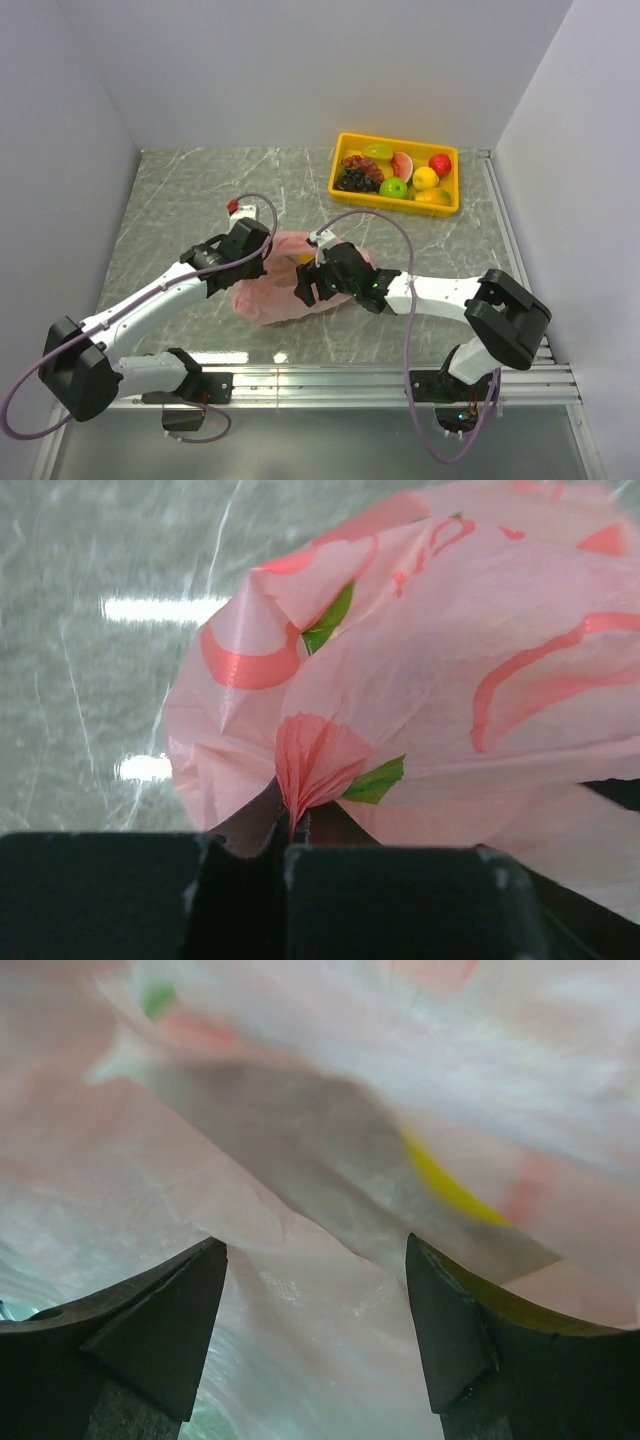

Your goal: Untie the knot of the plastic bag and take out the fruit

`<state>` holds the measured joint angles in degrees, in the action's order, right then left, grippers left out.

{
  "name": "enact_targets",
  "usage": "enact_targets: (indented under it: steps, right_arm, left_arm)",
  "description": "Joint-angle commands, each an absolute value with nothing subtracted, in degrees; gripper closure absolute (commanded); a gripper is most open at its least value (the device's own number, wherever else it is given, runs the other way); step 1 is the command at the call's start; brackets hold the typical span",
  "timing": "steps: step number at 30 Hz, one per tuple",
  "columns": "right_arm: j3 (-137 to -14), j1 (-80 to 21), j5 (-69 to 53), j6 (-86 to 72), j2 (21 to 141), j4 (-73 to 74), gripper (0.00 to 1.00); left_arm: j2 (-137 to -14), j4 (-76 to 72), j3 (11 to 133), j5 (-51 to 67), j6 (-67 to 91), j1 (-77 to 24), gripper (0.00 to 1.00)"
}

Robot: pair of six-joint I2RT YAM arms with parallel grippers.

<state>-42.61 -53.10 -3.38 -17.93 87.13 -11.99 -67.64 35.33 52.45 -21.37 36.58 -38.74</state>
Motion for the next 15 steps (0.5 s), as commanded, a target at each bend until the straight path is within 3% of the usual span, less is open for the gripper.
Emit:
enact_targets:
  steps: [1,15]
  right_arm:
    - [-42.5,-52.9,-1.4,-17.1,83.7,-13.9,0.21]
    - [-49.7,-50.9,10.7,-16.0,82.9,-6.2,0.21]
  left_arm:
    - [-68.4,32.7,50.5,-21.7,40.0,-38.6,0.99]
    - [-77.5,25.4,49.7,-17.1,40.3,-38.3,0.99]
